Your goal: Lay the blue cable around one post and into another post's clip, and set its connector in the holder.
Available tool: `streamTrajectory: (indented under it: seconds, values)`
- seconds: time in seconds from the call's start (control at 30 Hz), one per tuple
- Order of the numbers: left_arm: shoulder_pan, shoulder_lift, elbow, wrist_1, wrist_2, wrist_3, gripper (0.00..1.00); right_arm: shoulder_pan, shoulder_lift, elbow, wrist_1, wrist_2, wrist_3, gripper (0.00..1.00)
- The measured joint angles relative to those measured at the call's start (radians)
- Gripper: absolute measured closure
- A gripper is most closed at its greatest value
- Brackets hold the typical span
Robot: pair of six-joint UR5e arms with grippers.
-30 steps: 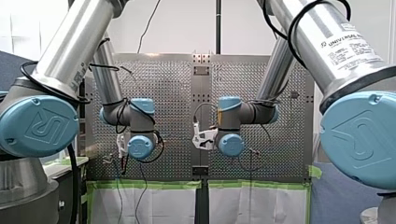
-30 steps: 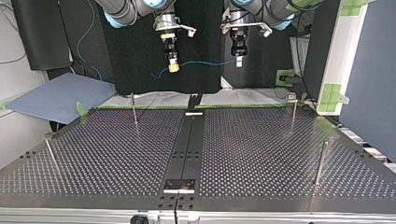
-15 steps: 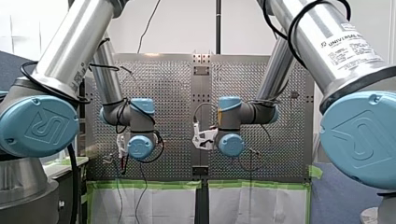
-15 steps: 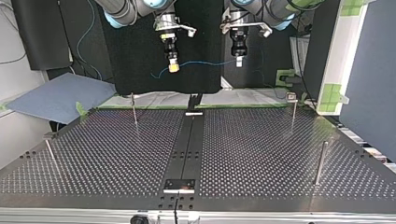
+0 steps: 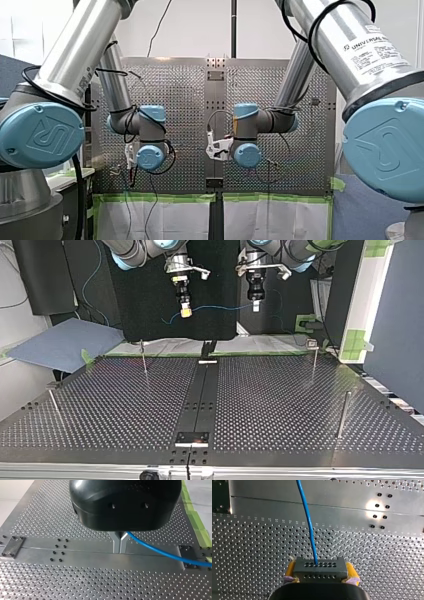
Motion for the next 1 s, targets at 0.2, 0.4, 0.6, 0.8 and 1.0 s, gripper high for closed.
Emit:
streamTrajectory:
  seconds: [0.2, 0.4, 0.6, 0.8, 1.0]
  values:
    - [0.0, 0.0, 0.0, 0.0, 0.0, 0.0, 0.18, 0.0, 0.0, 0.0, 0.0, 0.0, 0.0, 1.0]
    - [0.0, 0.0, 0.0, 0.0, 0.0, 0.0, 0.41, 0.0, 0.0, 0.0, 0.0, 0.0, 0.0, 1.0]
    - [0.0, 0.0, 0.0, 0.0, 0.0, 0.0, 0.82, 0.0, 0.0, 0.0, 0.0, 0.0, 0.0, 1.0]
    - [0.0, 0.0, 0.0, 0.0, 0.0, 0.0, 0.95, 0.0, 0.0, 0.0, 0.0, 0.0, 0.0, 1.0]
    - [0.0, 0.0, 0.0, 0.0, 0.0, 0.0, 0.98, 0.0, 0.0, 0.0, 0.0, 0.0, 0.0, 1.0]
